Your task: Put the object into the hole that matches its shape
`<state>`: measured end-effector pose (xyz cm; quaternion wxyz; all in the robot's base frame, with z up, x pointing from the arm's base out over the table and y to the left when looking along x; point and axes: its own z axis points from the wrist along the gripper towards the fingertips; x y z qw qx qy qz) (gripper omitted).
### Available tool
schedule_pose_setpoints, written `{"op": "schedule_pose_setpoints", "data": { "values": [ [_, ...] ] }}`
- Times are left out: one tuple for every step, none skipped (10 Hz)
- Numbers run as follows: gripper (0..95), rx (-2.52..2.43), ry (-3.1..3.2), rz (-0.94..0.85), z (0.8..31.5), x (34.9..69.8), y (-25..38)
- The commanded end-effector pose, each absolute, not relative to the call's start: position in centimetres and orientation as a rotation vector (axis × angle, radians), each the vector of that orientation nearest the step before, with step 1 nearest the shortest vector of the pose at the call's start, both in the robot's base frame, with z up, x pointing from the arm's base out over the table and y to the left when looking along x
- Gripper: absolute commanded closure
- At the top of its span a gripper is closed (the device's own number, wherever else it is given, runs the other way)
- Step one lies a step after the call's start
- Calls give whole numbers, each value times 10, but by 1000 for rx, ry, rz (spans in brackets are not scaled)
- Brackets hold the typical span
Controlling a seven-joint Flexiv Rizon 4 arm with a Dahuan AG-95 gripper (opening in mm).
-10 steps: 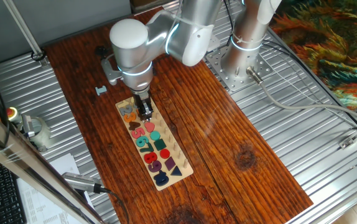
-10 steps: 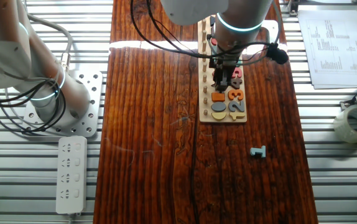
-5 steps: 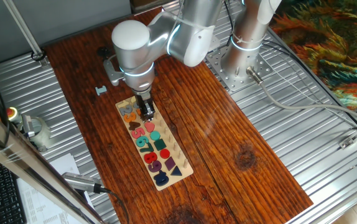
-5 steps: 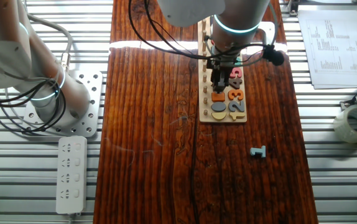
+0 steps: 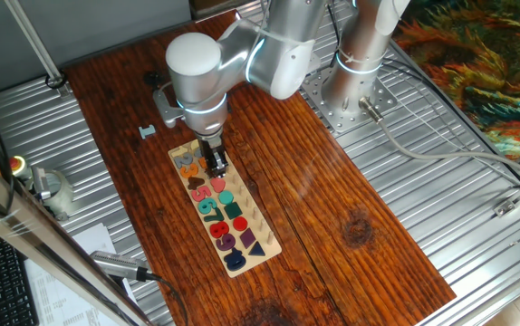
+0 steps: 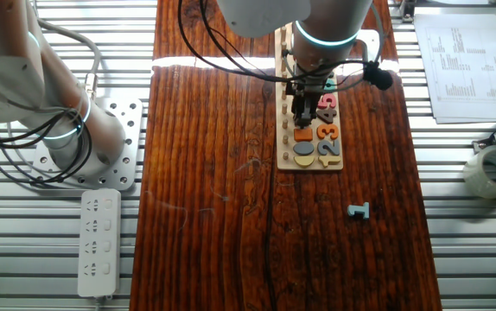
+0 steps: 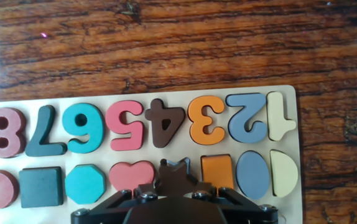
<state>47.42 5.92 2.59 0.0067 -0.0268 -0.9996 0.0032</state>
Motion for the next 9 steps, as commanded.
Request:
{"op": "schedule_pose_setpoints", "data": {
  "values": [
    [950, -81, -3127, 17, 26, 474, 59],
    [950, -76, -3130, 16, 26, 474, 59],
    [950, -70, -3130, 16, 25, 474, 59],
    [950, -69, -3130, 16, 25, 474, 59],
    [950, -64, -3130, 15, 23, 474, 59],
    [950, -63, -3128, 10, 22, 474, 59],
    [950, -63, -3126, 5, 23, 474, 59],
    [950, -63, -3126, 8, 23, 474, 59],
    [950, -63, -3125, 9, 23, 474, 58]
  ]
}}
